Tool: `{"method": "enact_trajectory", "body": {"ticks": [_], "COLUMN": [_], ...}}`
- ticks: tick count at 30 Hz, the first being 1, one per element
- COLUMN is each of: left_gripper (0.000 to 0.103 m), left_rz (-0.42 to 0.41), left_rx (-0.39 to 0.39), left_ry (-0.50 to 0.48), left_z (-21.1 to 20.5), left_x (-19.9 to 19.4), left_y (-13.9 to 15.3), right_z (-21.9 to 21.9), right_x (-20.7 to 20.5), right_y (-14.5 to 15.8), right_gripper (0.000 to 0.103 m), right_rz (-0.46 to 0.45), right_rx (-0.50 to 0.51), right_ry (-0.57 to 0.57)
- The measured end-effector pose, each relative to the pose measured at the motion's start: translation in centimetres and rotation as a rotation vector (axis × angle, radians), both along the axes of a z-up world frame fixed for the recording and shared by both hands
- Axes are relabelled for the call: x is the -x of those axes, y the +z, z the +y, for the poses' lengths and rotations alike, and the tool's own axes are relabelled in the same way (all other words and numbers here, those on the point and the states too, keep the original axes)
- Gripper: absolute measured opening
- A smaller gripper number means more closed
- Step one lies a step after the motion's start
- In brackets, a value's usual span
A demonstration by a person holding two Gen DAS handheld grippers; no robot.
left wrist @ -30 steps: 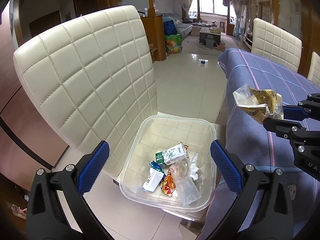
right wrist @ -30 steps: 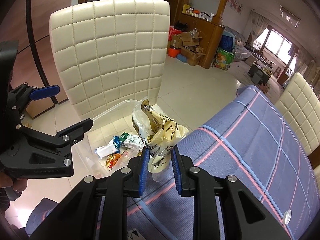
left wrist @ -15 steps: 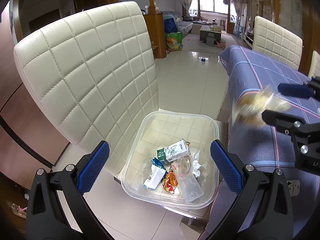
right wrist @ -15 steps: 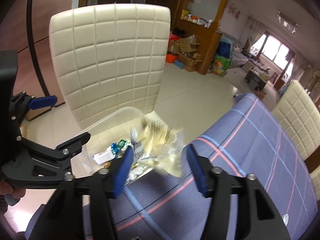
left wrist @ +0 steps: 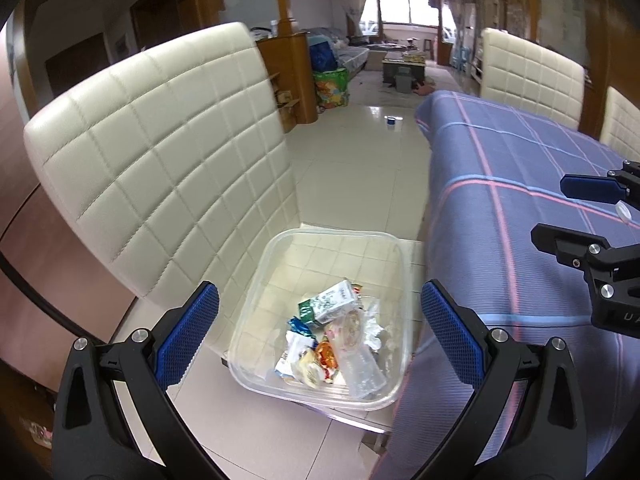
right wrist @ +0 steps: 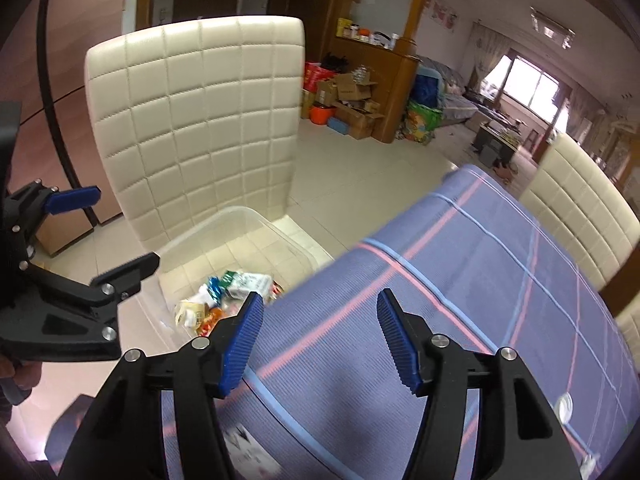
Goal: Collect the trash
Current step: 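Move both tools back over the table toward the bottle cap and tissue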
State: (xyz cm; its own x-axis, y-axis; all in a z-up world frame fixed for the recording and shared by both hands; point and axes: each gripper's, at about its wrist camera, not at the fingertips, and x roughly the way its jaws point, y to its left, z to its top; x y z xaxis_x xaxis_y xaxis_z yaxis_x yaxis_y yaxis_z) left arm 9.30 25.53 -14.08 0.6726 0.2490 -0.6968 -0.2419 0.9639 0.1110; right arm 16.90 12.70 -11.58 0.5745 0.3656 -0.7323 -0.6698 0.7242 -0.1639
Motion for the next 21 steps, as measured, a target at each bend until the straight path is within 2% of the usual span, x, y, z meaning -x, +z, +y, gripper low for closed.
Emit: {"method": "enact_trajectory", "body": {"ticks": [8,10,21], "left_gripper": [0.1,0.1,0.1], "left_rz": [-0.015,-0.012,0.037], "left_rx": [-0.039,-0.043,-0.051], "left_ry": [-0.127,-0.162,-0.389], "left_z": [-7.2,-9.2,-23.2], "left_x": [-0.8,-1.1,-3.6], "left_y": [1.8,2.0,2.1], "right_z": [-9.1,-12.0,-25.9], "right_x": [0.4,0.7,2.5], "right_y": [1.2,1.2,1.2], "right_gripper": [0.058,0.064,0.065], "right_rz": [-0.011,-0.006,-0.02], "right_rx": [-0.042,-0.058,-0.132], "right_ry": [-0.136,-0.178,-0.357]}}
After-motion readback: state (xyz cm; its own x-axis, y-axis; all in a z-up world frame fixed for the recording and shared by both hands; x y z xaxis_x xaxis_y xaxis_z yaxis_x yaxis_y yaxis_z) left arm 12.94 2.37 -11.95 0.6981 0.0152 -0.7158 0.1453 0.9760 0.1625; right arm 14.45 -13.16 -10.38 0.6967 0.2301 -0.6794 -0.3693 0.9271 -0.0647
